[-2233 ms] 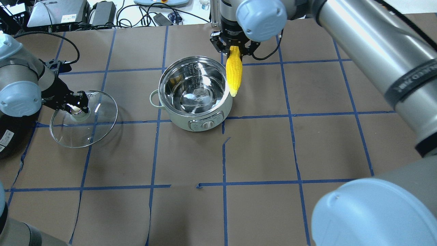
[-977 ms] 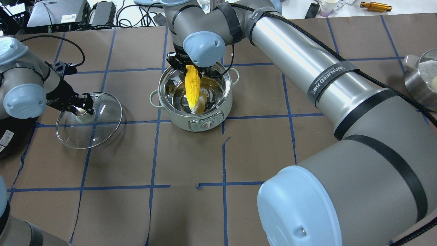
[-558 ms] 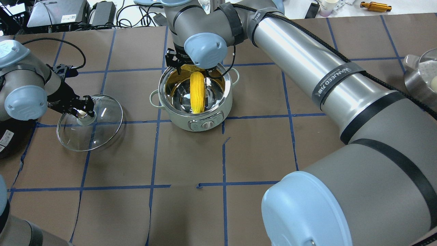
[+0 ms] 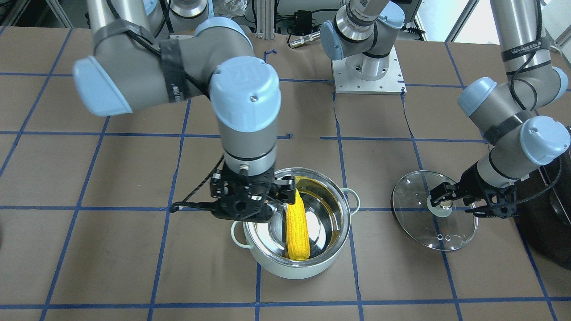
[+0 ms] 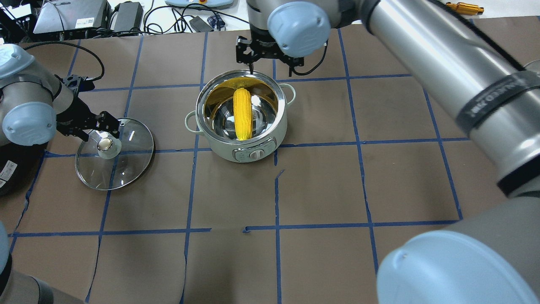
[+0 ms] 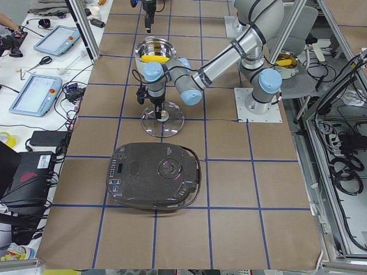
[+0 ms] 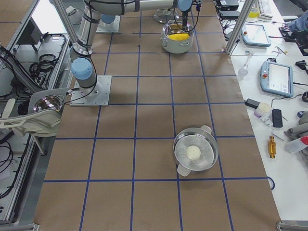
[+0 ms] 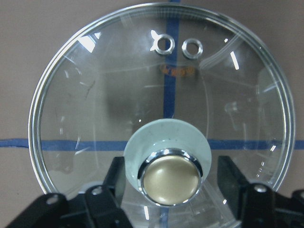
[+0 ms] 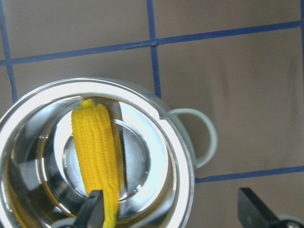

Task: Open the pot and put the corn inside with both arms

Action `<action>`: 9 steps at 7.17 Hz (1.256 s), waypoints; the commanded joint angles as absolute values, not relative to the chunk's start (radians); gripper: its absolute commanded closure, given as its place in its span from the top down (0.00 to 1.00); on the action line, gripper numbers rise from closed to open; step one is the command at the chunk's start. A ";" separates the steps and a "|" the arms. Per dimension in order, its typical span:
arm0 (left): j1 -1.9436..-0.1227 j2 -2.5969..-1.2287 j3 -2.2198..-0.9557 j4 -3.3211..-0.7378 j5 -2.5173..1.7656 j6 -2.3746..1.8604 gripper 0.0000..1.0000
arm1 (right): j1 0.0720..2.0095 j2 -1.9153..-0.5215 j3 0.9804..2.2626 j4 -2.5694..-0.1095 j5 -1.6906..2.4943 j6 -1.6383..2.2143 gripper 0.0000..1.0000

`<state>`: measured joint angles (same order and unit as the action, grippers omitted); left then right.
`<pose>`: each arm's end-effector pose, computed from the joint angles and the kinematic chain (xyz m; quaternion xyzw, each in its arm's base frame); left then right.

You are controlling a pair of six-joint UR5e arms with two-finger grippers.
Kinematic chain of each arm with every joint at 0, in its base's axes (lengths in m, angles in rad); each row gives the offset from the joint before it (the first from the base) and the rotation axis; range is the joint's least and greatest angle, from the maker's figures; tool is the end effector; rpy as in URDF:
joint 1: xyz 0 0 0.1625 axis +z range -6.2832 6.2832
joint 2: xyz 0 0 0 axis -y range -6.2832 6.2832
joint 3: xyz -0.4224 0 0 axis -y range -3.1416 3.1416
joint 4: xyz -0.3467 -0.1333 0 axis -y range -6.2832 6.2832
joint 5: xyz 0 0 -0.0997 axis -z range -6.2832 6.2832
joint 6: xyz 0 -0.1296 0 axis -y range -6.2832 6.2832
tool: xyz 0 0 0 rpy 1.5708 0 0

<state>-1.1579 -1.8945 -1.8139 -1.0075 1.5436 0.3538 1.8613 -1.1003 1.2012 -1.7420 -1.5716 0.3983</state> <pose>0.0858 -0.5368 0.2469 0.0296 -0.9995 0.0035 0.0133 0.3124 -0.5798 0.3818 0.0539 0.9979 -0.0332 0.0115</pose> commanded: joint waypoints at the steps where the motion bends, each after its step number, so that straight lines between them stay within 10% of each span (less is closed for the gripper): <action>1: -1.294 -1.808 -1.676 -1.239 1.546 0.206 1.00 | 1.665 -1.324 1.447 -1.721 -1.572 0.241 1.00; 3: -1.469 -1.731 -1.509 -1.452 1.543 0.049 1.00 | 1.582 -1.446 1.610 -1.735 -1.577 0.119 1.00; 9: -1.666 -1.566 -1.531 -1.453 1.575 -0.148 1.00 | 1.566 -1.565 1.516 -1.528 -1.606 0.071 1.00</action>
